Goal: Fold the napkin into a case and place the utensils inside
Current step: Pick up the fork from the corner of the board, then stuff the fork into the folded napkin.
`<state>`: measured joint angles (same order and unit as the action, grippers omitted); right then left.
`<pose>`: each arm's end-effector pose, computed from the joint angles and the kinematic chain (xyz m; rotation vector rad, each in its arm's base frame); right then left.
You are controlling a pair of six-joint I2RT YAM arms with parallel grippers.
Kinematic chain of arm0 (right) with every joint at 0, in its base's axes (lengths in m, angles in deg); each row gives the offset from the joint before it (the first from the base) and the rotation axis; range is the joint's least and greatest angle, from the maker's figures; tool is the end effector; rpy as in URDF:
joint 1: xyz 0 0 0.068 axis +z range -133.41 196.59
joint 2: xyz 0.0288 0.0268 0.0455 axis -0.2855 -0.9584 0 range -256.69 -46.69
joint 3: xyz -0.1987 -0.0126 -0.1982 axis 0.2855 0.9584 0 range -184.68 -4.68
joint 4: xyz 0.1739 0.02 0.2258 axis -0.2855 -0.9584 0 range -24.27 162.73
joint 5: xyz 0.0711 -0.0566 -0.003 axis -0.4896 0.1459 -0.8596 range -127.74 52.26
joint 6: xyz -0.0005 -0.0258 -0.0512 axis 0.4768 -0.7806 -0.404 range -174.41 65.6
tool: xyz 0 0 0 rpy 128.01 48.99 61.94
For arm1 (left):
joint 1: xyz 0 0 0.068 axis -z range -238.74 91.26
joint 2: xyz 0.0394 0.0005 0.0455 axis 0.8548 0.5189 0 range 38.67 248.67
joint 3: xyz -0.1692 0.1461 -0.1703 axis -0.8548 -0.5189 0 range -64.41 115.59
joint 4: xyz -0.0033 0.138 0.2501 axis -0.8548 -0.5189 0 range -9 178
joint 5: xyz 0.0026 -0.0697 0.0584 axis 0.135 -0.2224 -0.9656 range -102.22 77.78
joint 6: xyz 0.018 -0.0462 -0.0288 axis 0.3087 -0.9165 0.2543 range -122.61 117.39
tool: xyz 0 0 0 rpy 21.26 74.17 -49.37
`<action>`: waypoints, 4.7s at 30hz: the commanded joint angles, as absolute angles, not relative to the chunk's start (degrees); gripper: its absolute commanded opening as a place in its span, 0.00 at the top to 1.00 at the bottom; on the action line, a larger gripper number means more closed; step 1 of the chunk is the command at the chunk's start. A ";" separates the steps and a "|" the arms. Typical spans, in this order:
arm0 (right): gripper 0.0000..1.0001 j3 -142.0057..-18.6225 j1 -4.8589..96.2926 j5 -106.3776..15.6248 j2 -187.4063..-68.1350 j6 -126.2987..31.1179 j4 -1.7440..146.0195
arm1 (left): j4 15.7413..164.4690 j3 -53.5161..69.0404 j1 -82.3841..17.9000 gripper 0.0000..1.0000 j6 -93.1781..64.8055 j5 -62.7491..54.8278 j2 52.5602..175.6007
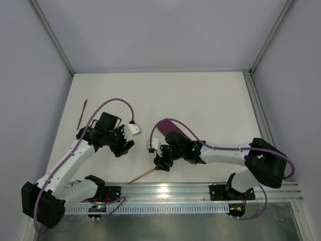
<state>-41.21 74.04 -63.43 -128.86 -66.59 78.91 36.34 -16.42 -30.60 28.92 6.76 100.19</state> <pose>0.1468 0.2627 0.1615 -1.5378 1.7716 0.9146 0.1828 -0.1128 0.2459 1.4130 2.2666 -0.4287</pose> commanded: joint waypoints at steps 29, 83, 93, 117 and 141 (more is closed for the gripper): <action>0.96 -64.26 84.18 -45.83 -135.92 -59.71 44.80 | 34.56 -16.07 -57.77 0.42 25.87 5.53 94.48; 0.96 -61.02 57.63 -36.16 -132.03 -40.69 26.41 | 58.29 26.04 -29.30 0.56 7.85 11.77 153.46; 0.96 -61.19 58.69 -35.28 -134.14 -44.91 27.21 | 58.47 24.27 -27.98 0.69 9.61 6.06 155.65; 0.96 -72.26 59.83 -29.39 -144.16 -60.12 27.12 | 59.79 23.57 -26.93 0.95 14.97 1.84 158.65; 0.96 -72.09 56.84 -33.70 -149.00 -56.87 39.68 | 61.55 20.67 -26.75 1.00 12.87 5.44 156.01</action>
